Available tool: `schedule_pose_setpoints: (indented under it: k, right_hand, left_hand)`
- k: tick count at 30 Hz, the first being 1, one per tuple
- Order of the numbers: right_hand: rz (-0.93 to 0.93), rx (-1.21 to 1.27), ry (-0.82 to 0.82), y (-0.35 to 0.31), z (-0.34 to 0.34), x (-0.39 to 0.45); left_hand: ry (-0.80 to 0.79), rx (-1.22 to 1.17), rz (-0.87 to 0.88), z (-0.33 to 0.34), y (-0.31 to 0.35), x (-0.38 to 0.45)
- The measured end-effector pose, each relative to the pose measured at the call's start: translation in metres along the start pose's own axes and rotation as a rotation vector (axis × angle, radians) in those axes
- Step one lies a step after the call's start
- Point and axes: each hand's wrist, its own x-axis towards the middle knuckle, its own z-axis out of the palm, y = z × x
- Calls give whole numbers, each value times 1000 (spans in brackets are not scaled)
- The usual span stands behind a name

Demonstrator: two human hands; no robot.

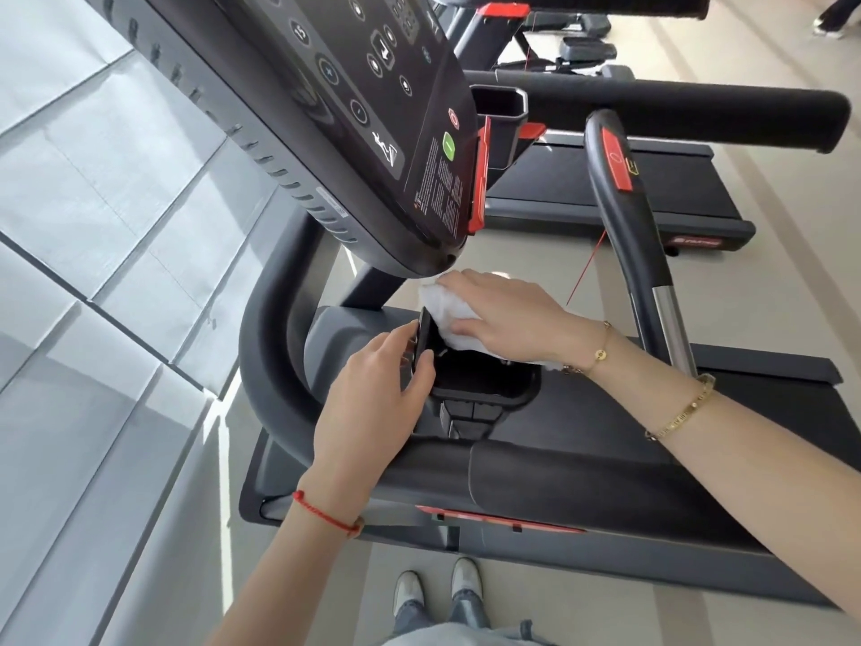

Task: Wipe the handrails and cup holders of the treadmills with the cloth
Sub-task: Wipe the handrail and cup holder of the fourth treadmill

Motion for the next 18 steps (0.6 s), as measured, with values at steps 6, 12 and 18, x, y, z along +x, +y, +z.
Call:
schedule_pose_setpoints:
  k: [6, 12, 18]
  right_hand:
    - [130, 111, 26, 22, 5, -40]
    - [-63, -44, -51, 6, -5, -4]
    - [147, 139, 41, 8, 2, -25]
  left_hand:
    - [3, -18, -8, -2, 0, 0]
    - [21, 0, 7, -2, 2, -1]
    - [12, -15, 3, -3, 0, 0]
